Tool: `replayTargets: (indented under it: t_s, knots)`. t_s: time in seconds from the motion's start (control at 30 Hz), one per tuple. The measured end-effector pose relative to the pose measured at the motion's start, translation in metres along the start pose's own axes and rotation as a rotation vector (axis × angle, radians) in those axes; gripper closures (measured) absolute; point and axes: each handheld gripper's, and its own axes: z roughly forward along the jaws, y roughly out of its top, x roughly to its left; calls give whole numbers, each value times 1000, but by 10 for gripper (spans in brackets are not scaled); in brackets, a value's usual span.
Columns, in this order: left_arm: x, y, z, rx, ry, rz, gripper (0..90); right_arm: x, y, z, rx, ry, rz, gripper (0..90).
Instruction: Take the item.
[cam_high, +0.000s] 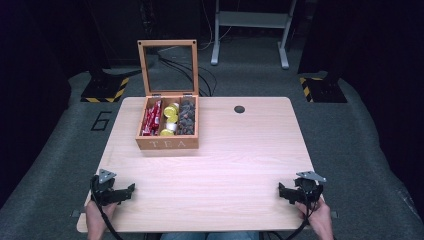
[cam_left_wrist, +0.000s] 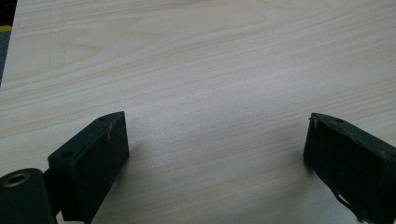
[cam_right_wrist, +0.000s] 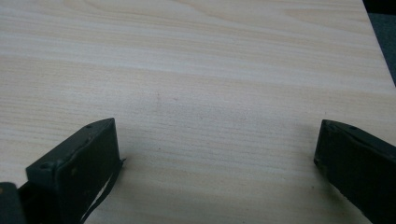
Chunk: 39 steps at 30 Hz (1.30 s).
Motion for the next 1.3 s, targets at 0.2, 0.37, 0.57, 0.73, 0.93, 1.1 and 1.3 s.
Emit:
replayTargets:
  t_s: [0.2,0.37,0.57,0.73,0.93,1.1,1.3]
  knots:
    - [0,0,0,0,0,-1,67,-9,1,1,-1,66,-72,0]
    - [0,0,1,-6,12,-10,67,-11,2,2,3,86,-99,0]
    - [0,0,0,7,14,-14,66,-11,5,3,9,87,-106,0]
    - [-1,0,1,5,3,-3,34,-10,5,3,12,86,-93,0]
    - [-1,2,1,4,-30,-12,1,-10,5,3,13,87,-102,0]
    - [-1,5,-1,7,-46,-11,1,-11,5,3,13,87,-102,0]
    - [0,16,-4,-17,-69,-14,1,-10,5,3,13,83,-101,0]
